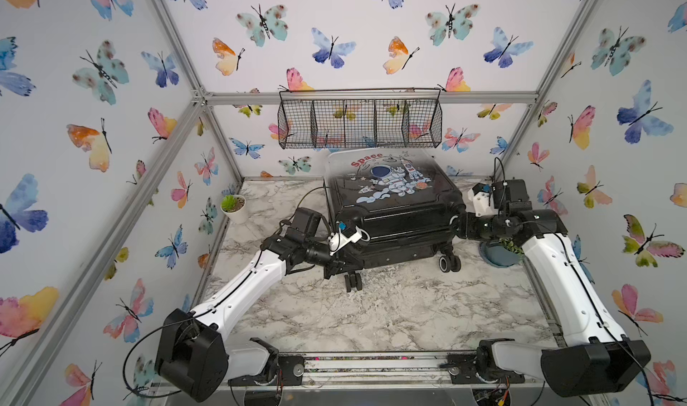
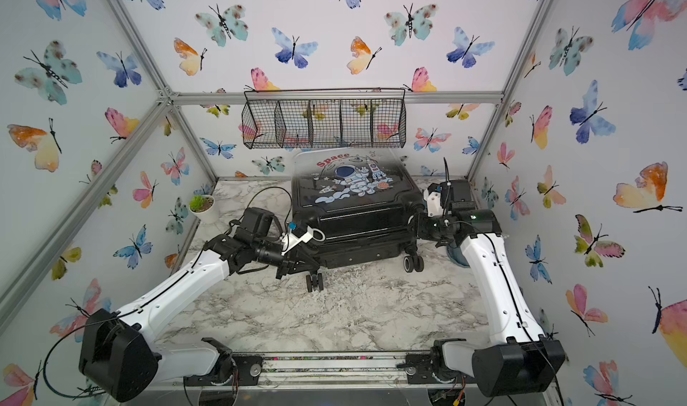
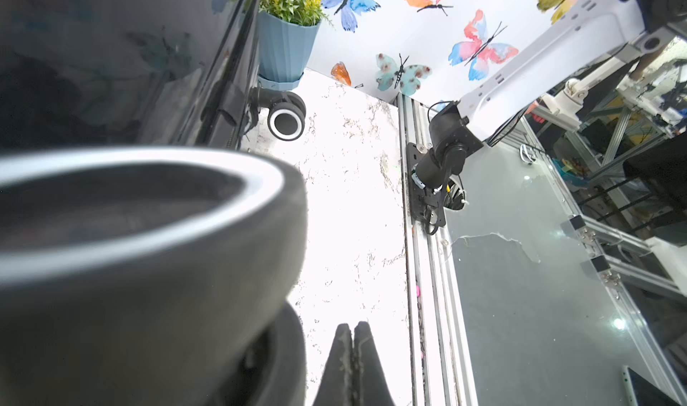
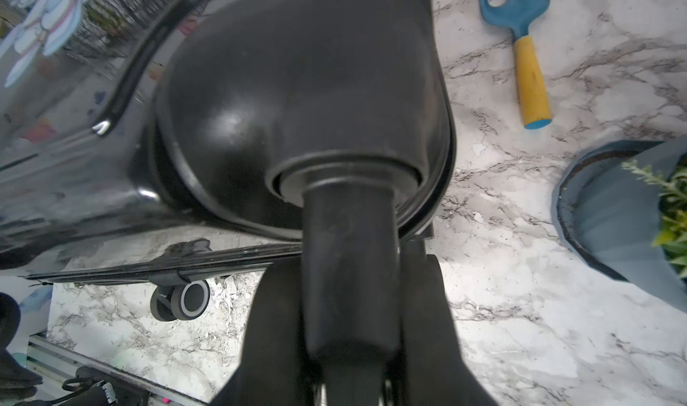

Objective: Close the suitcase zippers
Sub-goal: Zip the zipper on the suitcase, then place the suitcase at the center of the board.

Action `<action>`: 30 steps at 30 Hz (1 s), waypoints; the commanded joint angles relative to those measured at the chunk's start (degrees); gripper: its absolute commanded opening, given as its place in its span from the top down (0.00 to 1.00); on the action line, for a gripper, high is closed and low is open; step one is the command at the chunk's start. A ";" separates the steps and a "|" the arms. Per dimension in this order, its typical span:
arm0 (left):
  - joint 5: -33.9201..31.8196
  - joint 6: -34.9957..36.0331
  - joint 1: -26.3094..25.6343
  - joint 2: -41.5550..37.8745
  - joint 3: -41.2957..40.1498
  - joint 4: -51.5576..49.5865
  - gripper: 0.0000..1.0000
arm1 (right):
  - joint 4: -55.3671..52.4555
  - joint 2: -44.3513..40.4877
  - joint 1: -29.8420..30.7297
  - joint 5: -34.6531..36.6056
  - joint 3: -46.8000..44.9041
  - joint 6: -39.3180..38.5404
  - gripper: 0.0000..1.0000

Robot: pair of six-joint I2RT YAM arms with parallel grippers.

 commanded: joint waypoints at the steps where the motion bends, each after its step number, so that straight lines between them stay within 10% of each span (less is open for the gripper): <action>1: -1.44 0.80 0.79 0.00 1.94 -2.35 1.00 | 4.62 -3.58 0.47 -0.75 1.23 -0.70 0.98; 4: -3.11 -0.48 3.11 -1.55 0.42 -2.40 1.00 | 6.14 -4.55 0.47 -0.98 -2.61 -0.87 0.98; 11: -9.95 -5.62 11.78 -6.25 -3.90 -5.37 0.44 | 11.29 -8.97 0.48 -1.07 -12.99 -0.20 0.98; 22: -37.18 -18.84 24.62 -12.18 -3.37 -1.04 0.24 | 12.77 -17.06 3.96 -7.29 -24.05 1.19 0.98; 30: -43.52 -22.25 29.88 -3.53 0.36 4.49 0.22 | 21.49 -20.38 17.17 -7.01 -30.47 4.74 0.93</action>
